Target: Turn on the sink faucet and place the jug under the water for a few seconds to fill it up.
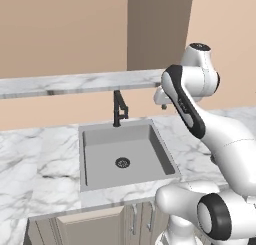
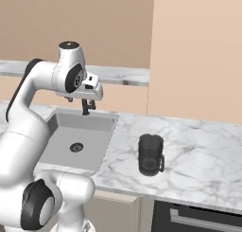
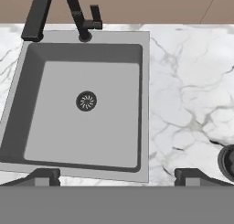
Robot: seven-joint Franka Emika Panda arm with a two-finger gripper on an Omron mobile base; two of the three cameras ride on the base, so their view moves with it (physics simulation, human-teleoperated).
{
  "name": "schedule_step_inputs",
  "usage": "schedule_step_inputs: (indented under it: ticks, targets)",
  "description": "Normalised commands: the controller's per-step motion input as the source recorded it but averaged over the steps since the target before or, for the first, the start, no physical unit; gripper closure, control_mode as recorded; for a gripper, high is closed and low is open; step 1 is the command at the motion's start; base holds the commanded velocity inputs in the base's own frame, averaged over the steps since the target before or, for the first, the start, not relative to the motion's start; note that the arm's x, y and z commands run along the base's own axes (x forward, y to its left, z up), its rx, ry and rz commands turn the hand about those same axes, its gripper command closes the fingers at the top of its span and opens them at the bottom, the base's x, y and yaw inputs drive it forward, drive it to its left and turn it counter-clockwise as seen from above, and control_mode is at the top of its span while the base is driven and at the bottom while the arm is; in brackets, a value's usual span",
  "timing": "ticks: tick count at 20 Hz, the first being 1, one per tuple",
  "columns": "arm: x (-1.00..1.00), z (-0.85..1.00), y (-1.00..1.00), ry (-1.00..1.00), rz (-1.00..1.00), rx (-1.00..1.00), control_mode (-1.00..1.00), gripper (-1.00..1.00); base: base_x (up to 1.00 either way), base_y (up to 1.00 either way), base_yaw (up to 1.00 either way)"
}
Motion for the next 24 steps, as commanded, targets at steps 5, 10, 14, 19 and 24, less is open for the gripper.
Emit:
schedule_step_inputs:
  ticks: [5, 10, 14, 19, 24]
  targets:
    - [0.15, -0.12, -0.02, -0.08, 0.07, 0.0, -1.0, -1.0, 0.03, 0.0, 0.0]
    - [0.61, -0.33, -0.18, -0.32, 0.3, 0.05, -1.0, -1.0, 0.0, 0.0, 0.0]
    - [0.78, -0.45, -0.02, -0.29, 0.46, 0.06, -1.0, -1.0, 0.0, 0.0, 0.0]
    - [0.75, -0.57, 0.0, -0.07, 0.48, 0.04, -1.0, -1.0, 0.0, 0.0, 0.0]
    - [0.61, -0.26, 0.0, -0.06, 0.25, 0.07, -1.0, -1.0, 0.0, 0.0, 0.0]
